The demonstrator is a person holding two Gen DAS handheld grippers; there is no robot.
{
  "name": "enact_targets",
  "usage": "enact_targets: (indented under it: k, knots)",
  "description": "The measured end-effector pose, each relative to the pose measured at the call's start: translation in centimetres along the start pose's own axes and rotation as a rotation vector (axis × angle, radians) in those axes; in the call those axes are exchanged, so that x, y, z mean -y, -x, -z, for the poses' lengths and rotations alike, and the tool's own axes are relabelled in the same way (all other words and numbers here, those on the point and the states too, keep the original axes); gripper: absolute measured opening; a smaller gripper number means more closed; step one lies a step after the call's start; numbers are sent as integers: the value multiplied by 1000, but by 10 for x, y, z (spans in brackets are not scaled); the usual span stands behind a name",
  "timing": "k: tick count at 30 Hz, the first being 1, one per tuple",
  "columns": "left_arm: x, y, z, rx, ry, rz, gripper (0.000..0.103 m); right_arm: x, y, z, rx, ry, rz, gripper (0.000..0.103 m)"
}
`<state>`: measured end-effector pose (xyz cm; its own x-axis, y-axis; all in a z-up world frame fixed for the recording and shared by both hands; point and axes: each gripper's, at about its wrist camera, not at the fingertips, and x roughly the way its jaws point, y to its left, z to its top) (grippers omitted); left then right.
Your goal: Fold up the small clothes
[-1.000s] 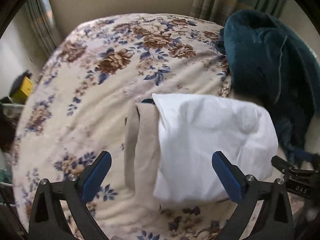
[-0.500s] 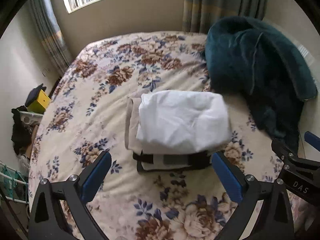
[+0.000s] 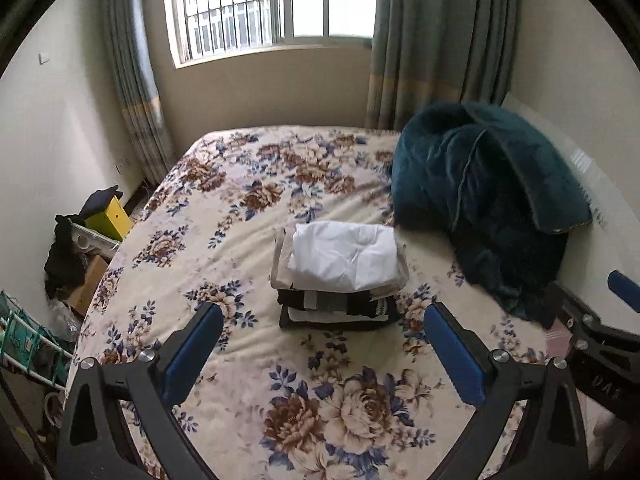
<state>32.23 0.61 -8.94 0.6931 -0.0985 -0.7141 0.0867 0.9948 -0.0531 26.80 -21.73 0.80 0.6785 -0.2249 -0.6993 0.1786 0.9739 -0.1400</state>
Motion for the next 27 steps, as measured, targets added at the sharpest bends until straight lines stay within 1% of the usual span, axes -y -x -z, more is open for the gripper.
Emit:
enact_targets:
  k: [2,4,8,12,14,20,27]
  knots:
    - [0,20,4,21,4,-8,103,6,34,6,25,7,-8,102]
    - [1,44,9,44,3,-13,103,12,60,11,40,4,-23,102]
    - [3,75,18,74,1,-10,103,21,111,18,87,3,-40,102]
    - [6,93,27,91,-3,-20,103,26,150,24,119,1,-61,102]
    - [5,99,30,96,1,-10,103,29,164,26,131,-3,-70,102]
    - [4,114,36,125,18,-23,103,35,186,31,156,-2,-81,102]
    - [2,126,41,153,29,-60,103,38,189,34,157,2,-99,102]
